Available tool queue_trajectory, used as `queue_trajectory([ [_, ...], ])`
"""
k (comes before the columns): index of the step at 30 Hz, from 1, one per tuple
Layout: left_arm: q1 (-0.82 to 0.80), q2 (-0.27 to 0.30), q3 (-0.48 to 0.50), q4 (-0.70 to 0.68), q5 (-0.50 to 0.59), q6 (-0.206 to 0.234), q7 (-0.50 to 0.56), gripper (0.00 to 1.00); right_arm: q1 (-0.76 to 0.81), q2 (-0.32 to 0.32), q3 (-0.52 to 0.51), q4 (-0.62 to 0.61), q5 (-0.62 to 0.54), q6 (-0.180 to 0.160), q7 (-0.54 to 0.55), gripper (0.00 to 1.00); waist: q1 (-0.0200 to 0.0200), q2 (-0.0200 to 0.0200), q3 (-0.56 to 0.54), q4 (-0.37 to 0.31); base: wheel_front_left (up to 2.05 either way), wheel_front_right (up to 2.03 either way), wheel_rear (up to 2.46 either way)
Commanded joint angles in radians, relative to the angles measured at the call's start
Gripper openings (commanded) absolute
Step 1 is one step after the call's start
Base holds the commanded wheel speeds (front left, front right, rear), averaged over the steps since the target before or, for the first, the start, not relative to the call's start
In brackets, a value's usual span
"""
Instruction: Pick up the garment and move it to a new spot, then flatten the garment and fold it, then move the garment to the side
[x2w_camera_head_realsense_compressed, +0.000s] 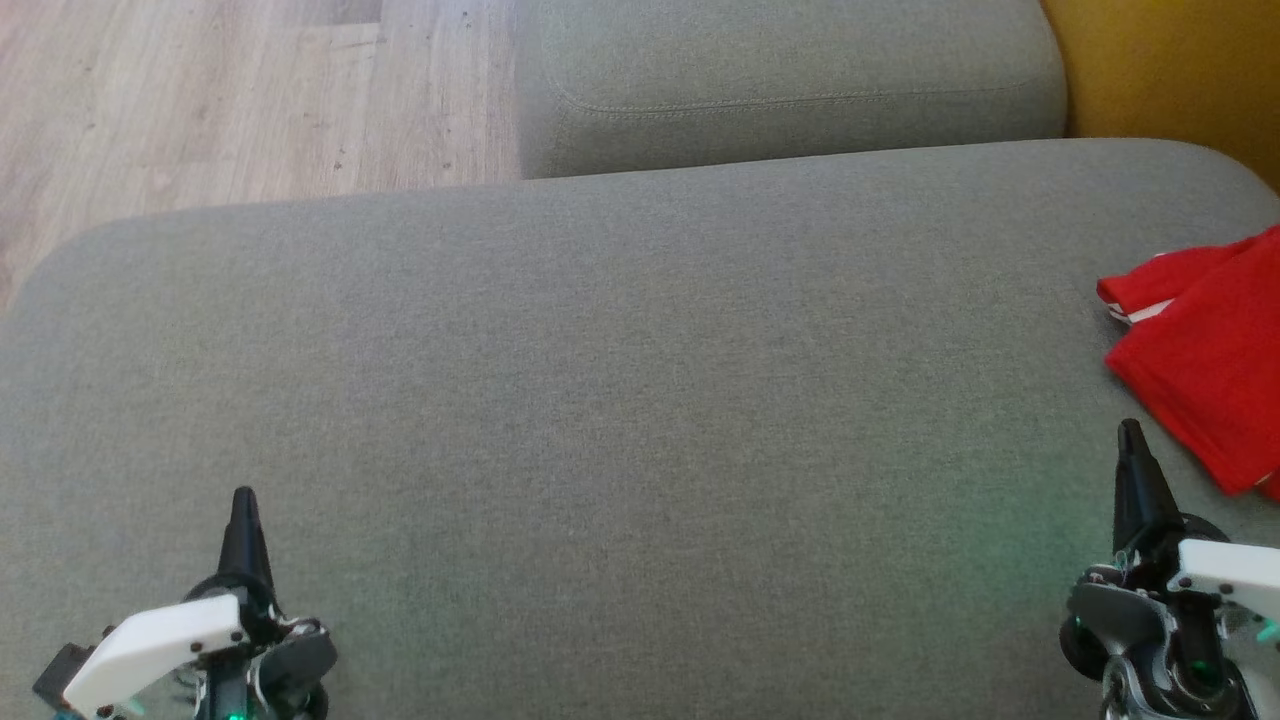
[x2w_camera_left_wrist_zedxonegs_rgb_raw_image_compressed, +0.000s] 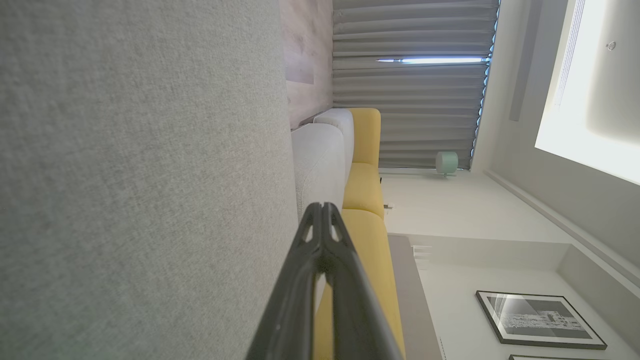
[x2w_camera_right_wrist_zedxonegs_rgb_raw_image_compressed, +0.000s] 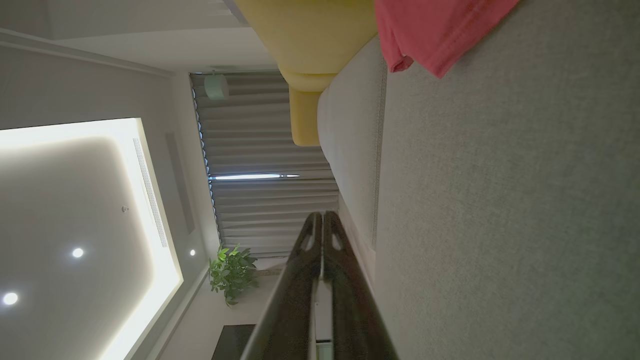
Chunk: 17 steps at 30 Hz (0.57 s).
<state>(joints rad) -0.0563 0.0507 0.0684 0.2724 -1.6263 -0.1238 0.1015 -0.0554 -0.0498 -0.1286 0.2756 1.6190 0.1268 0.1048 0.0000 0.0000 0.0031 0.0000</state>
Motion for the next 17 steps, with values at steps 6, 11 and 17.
queue_trajectory([
  [6, -0.051, 0.005, 0.039, -0.028, 0.012, -0.007, 0.007, 0.0, -0.052, -0.005, 0.02, -0.031, -0.007, 0.004, 0.005, 0.0, 0.0, 0.0, 0.0, 0.0, 0.0, 0.0, 0.0],
  [11, -0.051, 0.004, 0.04, -0.028, 0.013, -0.007, 0.007, 0.0, -0.052, -0.004, 0.019, -0.031, -0.007, 0.004, 0.005, 0.0, 0.0, 0.0, 0.0, 0.0, 0.0, 0.0, 0.0],
  [17, -0.051, 0.004, 0.04, -0.028, 0.013, -0.007, 0.007, 0.0, -0.052, -0.004, 0.019, -0.031, -0.007, 0.004, 0.005, 0.0, 0.0, 0.0, 0.0, 0.0, 0.0, 0.0, 0.0],
])
